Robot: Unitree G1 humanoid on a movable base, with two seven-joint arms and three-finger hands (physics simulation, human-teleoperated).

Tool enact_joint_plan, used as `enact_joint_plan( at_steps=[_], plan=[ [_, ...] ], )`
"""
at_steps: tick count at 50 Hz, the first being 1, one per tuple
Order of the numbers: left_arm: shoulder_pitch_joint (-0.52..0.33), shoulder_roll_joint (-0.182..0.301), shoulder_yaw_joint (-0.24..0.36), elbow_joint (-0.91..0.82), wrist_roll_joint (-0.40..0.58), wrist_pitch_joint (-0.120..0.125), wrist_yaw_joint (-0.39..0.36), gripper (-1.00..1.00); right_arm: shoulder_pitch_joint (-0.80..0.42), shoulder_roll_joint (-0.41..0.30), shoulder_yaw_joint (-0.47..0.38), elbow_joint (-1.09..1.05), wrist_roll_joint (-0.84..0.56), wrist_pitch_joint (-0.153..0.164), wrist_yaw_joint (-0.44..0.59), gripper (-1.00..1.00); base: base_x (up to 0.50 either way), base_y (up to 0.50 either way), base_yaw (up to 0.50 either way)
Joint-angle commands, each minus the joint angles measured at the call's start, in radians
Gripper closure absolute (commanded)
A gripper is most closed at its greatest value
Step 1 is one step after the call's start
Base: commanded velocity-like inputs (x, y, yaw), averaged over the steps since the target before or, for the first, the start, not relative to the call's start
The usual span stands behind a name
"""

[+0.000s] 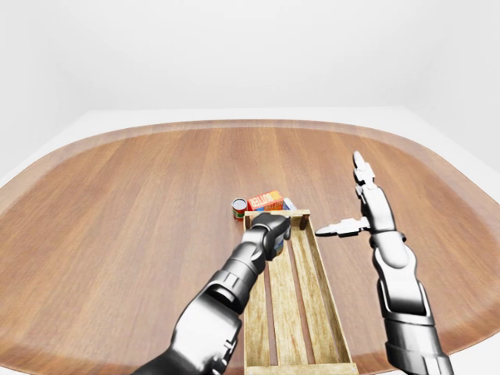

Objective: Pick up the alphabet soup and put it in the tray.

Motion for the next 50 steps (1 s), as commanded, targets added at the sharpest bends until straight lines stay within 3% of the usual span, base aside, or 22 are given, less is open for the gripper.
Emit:
enact_joint_plan(
  at_steps=[1, 22, 50],
  plan=[
    [-0.02, -0.022, 0.011, 0.066, -0.049, 0.0, 0.039, 1.0, 0.004, 0.002, 0.001, -0.006, -0.001, 0.0, -0.002, -0.98, 0.0, 0.0, 0.0],
    [-0.06, -0.044, 0.028, 0.155, -0.051, 0.0, 0.074, 1.0, 0.025, 0.005, -0.008, -0.009, 0.015, 0.0, -0.003, -0.99, 0.0, 0.0, 0.0],
    [-0.017, -0.047, 0.053, 0.206, -0.049, 0.0, 0.132, 1.0, 0.017, 0.009, 0.003, 0.003, 0.014, 0.0, -0.006, -0.99, 0.0, 0.0, 0.0]
  ],
)
